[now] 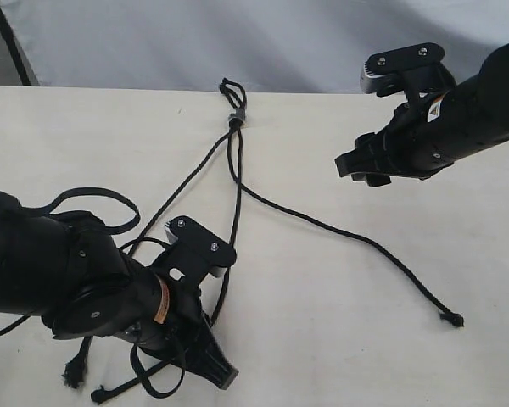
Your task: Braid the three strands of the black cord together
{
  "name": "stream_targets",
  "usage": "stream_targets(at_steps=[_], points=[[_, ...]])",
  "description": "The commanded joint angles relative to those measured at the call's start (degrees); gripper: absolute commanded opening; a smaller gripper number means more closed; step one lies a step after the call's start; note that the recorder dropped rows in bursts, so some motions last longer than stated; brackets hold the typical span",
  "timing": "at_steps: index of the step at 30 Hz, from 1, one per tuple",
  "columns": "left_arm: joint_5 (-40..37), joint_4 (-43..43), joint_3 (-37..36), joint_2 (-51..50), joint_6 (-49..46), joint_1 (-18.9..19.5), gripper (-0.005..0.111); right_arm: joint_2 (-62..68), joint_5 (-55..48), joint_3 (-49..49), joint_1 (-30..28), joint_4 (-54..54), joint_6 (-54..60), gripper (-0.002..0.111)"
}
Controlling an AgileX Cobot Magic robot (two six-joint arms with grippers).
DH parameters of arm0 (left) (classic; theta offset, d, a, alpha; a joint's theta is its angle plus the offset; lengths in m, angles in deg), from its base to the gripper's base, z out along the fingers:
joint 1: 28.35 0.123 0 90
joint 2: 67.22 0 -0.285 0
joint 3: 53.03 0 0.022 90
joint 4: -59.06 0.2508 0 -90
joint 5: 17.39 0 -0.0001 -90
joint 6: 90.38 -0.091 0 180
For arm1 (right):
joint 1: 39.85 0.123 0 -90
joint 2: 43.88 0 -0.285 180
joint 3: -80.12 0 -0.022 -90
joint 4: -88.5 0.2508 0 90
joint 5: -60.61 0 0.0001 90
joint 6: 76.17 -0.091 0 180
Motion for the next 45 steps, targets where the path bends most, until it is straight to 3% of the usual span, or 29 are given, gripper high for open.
stream_targets(at_steps=[1,5,8,10,14,16,18,21,27,33,37,40,45], points=[[-3.8,-0.2,0.5,-0.2,-4.1,-0.2,0.0,0.1,1.4,-0.1,0.1,0.0,0.3,0.059],[-12.4,4.0,4.1,3.0,-5.5,-0.1,0.0,0.1,1.9,-0.1,0.1,0.0,0.3,0.059],[-19.8,22.0,5.6,7.7,5.2,1.8,0.0,0.1,1.9,-0.1,0.1,0.0,0.5,0.059],[-24.9,29.5,5.4,8.8,12.7,6.2,0.0,0.1,1.9,-0.1,0.1,0.0,0.6,0.059],[-18.3,30.3,-0.7,7.0,15.4,17.6,0.0,0.1,2.1,-0.1,0.1,0.0,0.5,0.059],[-14.9,29.7,-3.2,6.0,18.1,21.3,0.0,0.1,2.3,-0.1,0.1,0.0,0.7,0.059],[-7.5,28.3,-5.5,5.0,17.7,21.9,0.0,0.1,2.6,-0.1,0.1,0.0,0.9,0.059],[-1.7,26.8,-8.1,3.6,17.6,20.3,0.0,0.1,2.7,-0.1,0.1,0.0,0.9,0.059],[-1.6,18.7,-8.5,2.4,15.1,14.7,0.0,0.1,3.2,-0.1,0.1,0.0,0.9,0.059],[3.8,10.2,-7.6,2.4,12.8,3.8,0.0,0.1,3.3,-0.1,0.1,0.0,0.9,0.059],[3.1,10.6,-3.9,2.4,12.6,-4.4,0.0,0.1,3.3,-0.1,0.1,0.0,0.9,0.059],[-4.3,10.7,0.3,2.4,12.6,-5.5,0.0,0.1,3.0,-0.1,0.1,0.0,0.9,0.059],[-12.0,17.6,2.1,5.2,16.4,-2.9,0.0,0.1,3.0,-0.1,0.1,0.0,0.8,0.059]])
